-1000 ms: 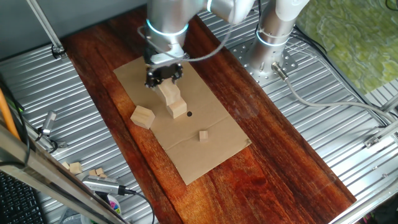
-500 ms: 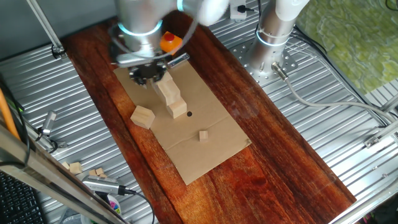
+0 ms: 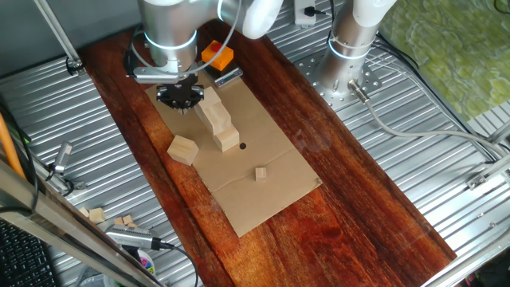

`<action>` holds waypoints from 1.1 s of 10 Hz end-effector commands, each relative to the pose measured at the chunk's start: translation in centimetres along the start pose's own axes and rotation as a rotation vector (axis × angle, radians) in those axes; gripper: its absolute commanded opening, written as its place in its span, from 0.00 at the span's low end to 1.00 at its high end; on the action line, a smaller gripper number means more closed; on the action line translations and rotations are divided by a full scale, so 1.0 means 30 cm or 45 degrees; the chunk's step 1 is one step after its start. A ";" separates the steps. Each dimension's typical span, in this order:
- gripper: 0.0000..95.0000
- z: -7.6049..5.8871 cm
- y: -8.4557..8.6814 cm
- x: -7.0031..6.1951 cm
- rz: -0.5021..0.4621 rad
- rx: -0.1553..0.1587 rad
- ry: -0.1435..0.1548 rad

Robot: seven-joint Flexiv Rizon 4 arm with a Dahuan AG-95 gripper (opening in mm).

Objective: Stack the blocks into a pyramid shape

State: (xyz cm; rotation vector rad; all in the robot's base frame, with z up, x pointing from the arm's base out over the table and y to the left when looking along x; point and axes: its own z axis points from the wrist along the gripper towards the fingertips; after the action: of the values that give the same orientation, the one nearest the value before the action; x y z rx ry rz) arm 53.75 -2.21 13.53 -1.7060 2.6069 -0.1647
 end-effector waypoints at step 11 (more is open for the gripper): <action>0.00 -0.024 0.029 -0.029 0.090 -0.208 0.087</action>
State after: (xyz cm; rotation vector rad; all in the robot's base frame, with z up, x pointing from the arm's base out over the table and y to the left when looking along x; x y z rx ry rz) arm 53.42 -0.99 14.03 -1.7051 2.8145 -0.0417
